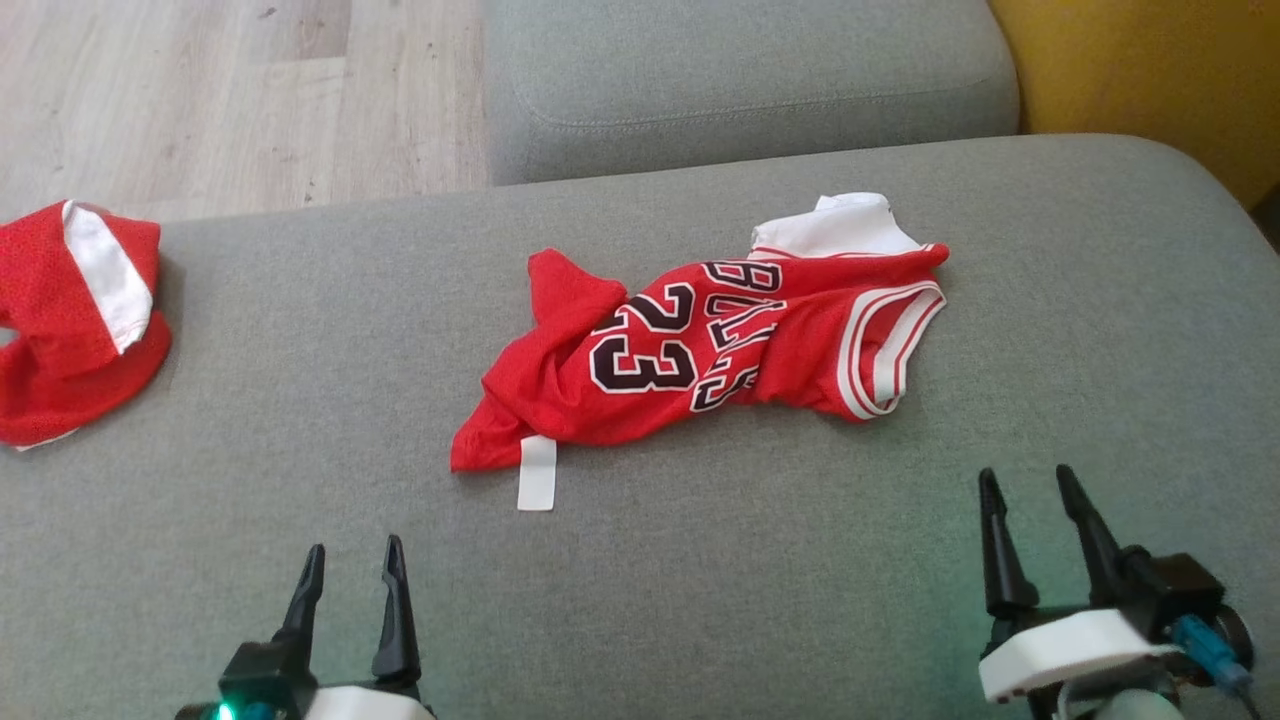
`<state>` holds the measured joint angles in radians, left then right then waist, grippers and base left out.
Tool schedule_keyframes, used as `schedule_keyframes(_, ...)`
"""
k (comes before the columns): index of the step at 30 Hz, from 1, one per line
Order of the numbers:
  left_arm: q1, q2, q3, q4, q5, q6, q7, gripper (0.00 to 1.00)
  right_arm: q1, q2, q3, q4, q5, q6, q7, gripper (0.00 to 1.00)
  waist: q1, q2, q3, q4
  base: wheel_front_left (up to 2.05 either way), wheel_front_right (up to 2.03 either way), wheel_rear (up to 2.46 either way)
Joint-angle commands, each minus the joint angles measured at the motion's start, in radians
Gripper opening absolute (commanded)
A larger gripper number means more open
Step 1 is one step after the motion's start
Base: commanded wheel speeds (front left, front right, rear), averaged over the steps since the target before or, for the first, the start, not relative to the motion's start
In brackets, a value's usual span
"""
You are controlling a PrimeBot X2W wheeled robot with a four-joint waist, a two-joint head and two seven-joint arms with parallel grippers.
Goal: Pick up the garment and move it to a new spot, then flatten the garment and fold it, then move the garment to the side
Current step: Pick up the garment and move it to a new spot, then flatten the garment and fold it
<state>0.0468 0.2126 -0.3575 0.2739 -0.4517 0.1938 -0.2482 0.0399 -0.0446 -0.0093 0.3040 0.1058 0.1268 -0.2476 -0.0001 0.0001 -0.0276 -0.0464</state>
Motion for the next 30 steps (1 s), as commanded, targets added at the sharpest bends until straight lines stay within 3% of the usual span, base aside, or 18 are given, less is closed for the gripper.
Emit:
schedule_keyframes(1, -0.039, 0.0, 0.037, -0.036, 0.013, 0.004, -0.011, 1.0, -0.038, -0.006, 0.031, -0.018, 0.004, 0.004, -0.013, 1.0, 0.0001, -0.0001, -0.003, 0.0, 0.0, 0.0, 0.0)
schedule_keyframes(21, -0.033, -0.005, 0.032, -0.047, 0.02, 0.017, -0.012, 1.0, -0.053, -0.006, 0.04, -0.011, 0.001, 0.004, -0.014, 1.0, 0.0001, -0.0001, 0.006, 0.004, 0.0, 0.0, 0.0)
schedule_keyframes(30, -0.065, -0.002, 0.023, -0.075, 0.035, 0.024, -0.012, 1.0, -0.131, -0.006, 0.021, -0.011, -0.08, 0.004, 0.001, 1.0, 0.0001, -0.0001, 0.079, 0.043, 0.0, 0.0, 0.0)
